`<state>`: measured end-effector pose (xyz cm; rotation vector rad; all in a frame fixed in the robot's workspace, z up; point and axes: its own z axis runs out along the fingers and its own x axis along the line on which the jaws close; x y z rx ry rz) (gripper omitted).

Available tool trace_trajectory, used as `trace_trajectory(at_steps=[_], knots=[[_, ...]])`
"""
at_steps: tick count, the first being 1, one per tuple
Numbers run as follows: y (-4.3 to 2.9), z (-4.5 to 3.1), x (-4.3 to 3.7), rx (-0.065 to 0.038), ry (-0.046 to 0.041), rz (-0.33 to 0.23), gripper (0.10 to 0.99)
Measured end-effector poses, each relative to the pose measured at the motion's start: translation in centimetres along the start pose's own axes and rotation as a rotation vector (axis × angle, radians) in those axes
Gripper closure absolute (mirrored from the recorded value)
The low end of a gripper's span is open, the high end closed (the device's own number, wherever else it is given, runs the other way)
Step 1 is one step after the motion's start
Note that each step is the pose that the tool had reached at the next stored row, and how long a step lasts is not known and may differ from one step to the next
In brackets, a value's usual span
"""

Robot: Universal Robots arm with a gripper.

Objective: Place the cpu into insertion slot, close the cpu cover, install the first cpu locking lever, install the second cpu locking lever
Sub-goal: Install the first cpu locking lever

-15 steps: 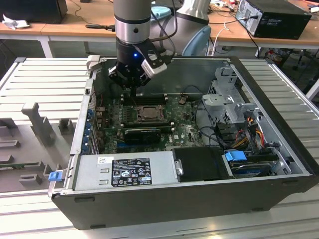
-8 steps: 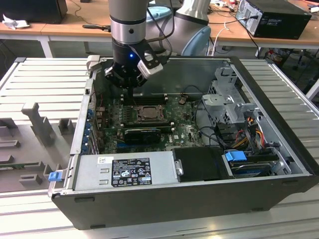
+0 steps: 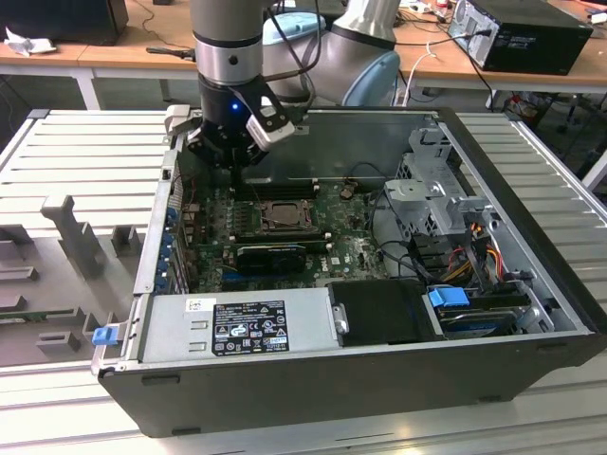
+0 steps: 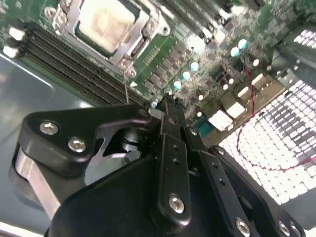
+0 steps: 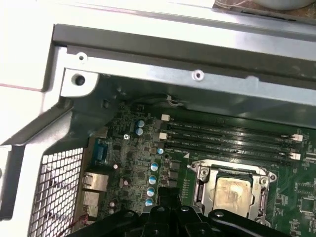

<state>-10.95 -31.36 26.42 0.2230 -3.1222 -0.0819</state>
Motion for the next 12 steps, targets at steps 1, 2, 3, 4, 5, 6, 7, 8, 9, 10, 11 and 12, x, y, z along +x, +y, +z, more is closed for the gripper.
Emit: trace_trajectory(at_steps=[1,2,3,4,5,6,7,8,9,10,11,12], knots=[[0.15,0.14,-0.02,0.0,-0.0001,0.0,0.98],[0.31,0.28,-0.05,0.0,0.0,0.0,0.98],[0.47,0.41,-0.07,0.0,0.0001,0.0,0.98],[0.63,0.53,-0.1,0.0,-0.0001,0.0,0.98],[0.78,0.62,-0.12,0.0,-0.0002,0.0,0.98],[0.89,0.67,-0.14,0.0,-0.0002,0.0,0.98],[1.0,0.7,-0.15,0.0,-0.0001,0.001,0.98],[1.1,0.73,-0.17,0.0,-0.0002,0.004,0.98],[1.32,0.76,-0.2,0.0,-0.0004,0.009,0.98],[1.47,0.77,-0.22,0.0,-0.0005,0.009,0.98],[1.59,0.79,-0.24,0.0,-0.0005,0.009,0.98],[1.68,0.79,-0.3,0.0,-0.0005,0.009,0.98]])
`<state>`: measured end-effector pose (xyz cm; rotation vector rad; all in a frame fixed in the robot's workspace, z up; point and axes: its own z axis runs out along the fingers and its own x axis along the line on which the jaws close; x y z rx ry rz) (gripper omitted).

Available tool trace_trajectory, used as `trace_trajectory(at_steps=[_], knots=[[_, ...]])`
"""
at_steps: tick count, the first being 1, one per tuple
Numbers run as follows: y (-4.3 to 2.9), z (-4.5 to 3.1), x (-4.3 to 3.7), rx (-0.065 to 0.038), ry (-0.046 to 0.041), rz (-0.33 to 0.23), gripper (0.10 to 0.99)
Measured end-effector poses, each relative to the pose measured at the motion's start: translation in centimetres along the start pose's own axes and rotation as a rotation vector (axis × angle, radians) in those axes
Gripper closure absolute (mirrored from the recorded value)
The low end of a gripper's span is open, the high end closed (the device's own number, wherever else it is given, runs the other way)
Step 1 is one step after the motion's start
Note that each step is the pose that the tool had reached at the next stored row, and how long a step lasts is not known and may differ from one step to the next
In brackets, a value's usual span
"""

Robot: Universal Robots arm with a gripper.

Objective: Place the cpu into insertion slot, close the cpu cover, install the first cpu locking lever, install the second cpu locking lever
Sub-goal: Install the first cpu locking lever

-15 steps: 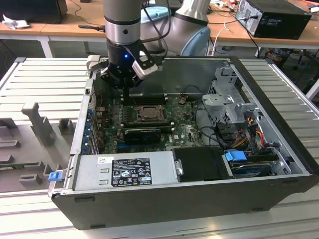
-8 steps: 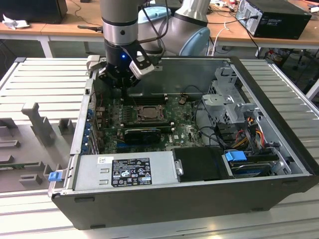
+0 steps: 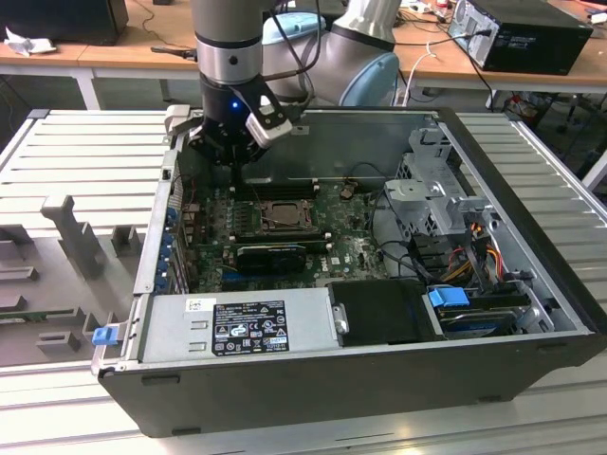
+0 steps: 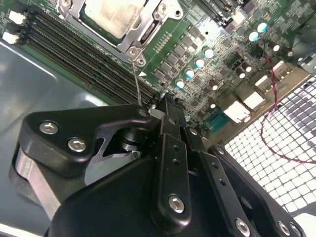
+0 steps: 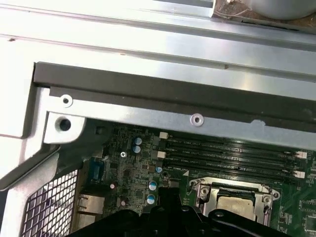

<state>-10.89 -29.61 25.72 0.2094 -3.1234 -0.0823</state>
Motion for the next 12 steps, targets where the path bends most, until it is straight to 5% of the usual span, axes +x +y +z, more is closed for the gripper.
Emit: trace_trajectory(at_steps=[12], knots=[[-0.19,0.12,-1.86,0.0,0.0,0.0,0.98]])
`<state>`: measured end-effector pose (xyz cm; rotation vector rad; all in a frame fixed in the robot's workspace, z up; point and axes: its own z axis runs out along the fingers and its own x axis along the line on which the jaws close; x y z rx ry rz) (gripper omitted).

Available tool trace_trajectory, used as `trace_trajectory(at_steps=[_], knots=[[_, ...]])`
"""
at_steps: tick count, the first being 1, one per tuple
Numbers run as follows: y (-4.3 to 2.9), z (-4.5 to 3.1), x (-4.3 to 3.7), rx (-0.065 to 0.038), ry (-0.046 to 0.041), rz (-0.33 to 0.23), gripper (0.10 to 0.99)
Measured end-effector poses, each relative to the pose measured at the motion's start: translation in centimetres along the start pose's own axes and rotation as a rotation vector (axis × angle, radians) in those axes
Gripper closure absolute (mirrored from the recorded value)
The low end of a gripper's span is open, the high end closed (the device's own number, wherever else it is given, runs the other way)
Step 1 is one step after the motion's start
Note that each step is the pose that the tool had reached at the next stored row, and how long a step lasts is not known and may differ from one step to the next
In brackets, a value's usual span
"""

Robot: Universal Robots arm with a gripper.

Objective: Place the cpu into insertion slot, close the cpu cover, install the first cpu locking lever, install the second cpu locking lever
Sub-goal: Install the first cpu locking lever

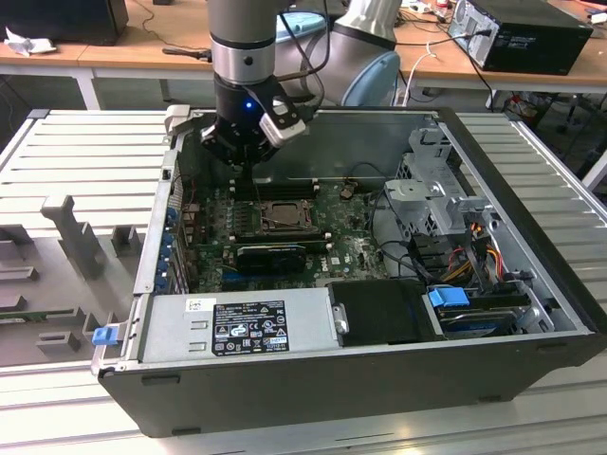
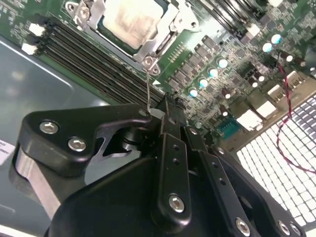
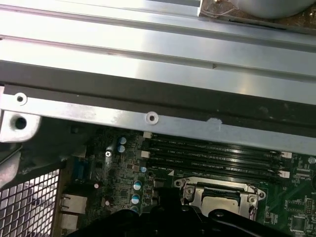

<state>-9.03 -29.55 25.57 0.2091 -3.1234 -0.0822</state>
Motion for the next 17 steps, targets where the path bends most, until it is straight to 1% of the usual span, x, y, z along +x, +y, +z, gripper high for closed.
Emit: trace_trajectory(at_steps=[1,5,6,7,12,13,14,15,16,17], knots=[[-0.02,0.04,-0.09,0.0,-0.0002,0.0,0.98],[-0.14,0.22,-0.86,0.0,0.0,0.001,0.98],[-0.24,0.37,-1.52,0.0,-0.0002,0.002,0.98],[-0.28,0.44,-1.84,0.0,-0.0001,0.002,0.98],[-0.43,0.66,-2.84,0.0,-0.0002,0.002,0.98],[-0.46,0.68,-3.02,-0.002,-0.0004,0.002,0.98],[-0.49,0.71,-3.14,-0.012,-0.0017,0.003,0.98],[-0.49,0.76,-3.22,-0.024,-0.0037,0.007,0.98],[-0.49,0.79,-3.23,-0.033,-0.0053,0.013,0.98],[-0.5,0.83,-3.23,-0.044,-0.0073,0.024,0.98]])
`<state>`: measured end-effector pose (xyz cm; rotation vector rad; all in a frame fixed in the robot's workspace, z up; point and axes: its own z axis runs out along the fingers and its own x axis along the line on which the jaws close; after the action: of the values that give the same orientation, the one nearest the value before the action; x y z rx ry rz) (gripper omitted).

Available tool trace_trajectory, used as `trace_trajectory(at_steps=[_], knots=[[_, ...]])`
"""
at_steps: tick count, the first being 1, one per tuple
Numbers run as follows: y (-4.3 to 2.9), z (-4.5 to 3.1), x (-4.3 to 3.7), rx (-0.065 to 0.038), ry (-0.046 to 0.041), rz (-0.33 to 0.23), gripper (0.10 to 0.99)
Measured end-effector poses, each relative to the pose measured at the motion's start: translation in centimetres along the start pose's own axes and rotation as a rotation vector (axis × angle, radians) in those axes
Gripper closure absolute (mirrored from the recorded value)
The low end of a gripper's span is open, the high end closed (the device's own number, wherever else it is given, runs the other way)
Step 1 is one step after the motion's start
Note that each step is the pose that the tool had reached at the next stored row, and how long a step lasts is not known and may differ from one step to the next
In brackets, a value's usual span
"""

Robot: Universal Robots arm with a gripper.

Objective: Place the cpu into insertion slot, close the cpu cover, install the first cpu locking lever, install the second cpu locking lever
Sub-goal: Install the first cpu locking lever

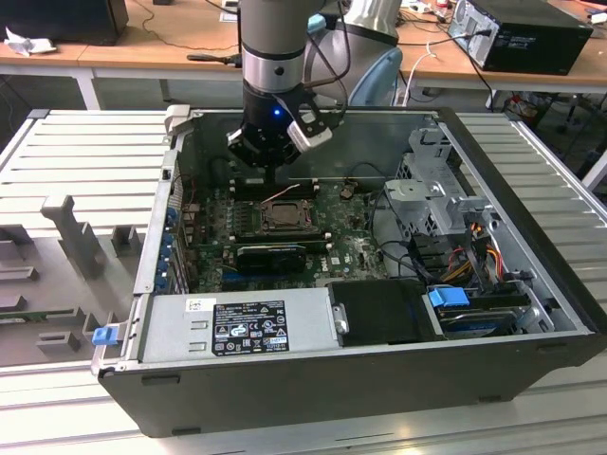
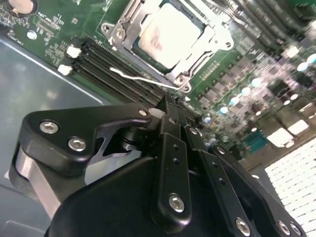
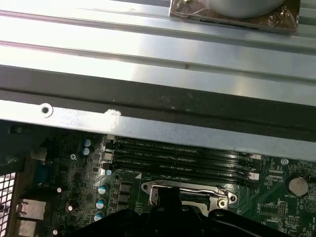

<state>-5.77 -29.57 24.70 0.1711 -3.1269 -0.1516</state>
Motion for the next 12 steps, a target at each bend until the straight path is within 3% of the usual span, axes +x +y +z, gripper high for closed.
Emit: trace_trajectory(at_steps=[2,6,8,11,12], knots=[[-0.02,0.11,-0.11,-0.015,-0.0043,0.018,0.98],[-0.16,0.74,-0.82,-0.016,-0.0069,0.018,0.98],[-0.2,0.9,-0.94,-0.022,-0.0073,0.018,0.98],[-0.24,1.05,-1.08,-0.055,-0.0115,0.024,0.98],[-0.25,1.16,-1.13,-0.058,-0.0123,0.026,0.98]])
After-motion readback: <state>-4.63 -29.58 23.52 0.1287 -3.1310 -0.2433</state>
